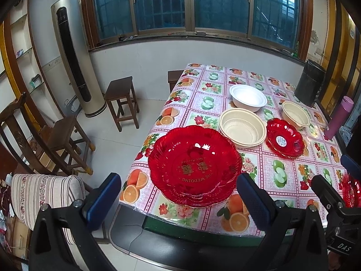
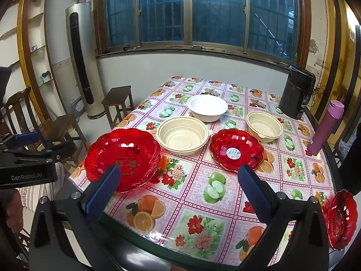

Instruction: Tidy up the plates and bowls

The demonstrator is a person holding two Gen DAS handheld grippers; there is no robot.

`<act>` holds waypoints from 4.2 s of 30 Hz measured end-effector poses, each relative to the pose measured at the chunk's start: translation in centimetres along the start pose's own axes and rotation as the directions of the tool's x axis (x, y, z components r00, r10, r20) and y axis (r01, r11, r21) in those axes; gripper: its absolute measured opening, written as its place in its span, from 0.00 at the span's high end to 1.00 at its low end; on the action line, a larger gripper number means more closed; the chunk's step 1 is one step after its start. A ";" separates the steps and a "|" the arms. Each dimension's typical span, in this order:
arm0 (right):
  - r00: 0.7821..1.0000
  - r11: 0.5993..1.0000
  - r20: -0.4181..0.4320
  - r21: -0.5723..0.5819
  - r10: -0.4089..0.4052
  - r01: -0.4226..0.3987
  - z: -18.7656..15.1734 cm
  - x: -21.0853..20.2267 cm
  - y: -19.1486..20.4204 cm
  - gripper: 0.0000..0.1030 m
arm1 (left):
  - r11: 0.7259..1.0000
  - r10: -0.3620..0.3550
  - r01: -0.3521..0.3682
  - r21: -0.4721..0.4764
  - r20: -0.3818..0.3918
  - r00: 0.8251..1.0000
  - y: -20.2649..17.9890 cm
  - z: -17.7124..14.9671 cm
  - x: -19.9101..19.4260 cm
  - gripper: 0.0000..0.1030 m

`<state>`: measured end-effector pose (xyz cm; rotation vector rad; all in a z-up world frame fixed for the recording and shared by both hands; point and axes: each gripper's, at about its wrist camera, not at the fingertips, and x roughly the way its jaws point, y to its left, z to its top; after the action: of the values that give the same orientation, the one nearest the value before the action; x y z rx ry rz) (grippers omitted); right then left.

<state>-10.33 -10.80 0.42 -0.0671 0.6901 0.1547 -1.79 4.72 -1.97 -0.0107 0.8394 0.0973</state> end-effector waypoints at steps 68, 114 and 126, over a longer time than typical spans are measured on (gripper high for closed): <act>0.999 1.000 -0.049 0.009 0.001 -0.001 0.9 2.4 0.2 0.00 | 1.000 -0.004 0.004 0.005 -0.047 0.999 -0.3 -0.1 2.0 0.00; 0.999 1.000 -0.046 0.017 -0.001 0.002 1.1 1.8 0.3 0.00 | 1.000 -0.012 0.013 0.020 -0.047 0.999 -1.0 -0.3 1.9 0.00; 0.999 1.000 -0.048 0.016 0.000 0.000 1.1 2.3 1.0 0.00 | 1.000 -0.012 0.013 0.018 -0.053 0.999 -0.6 -0.2 2.3 0.00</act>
<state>-8.09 -9.39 -0.25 -0.0552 0.7389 0.1479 -0.39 4.34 -3.84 -0.0008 0.8928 0.0779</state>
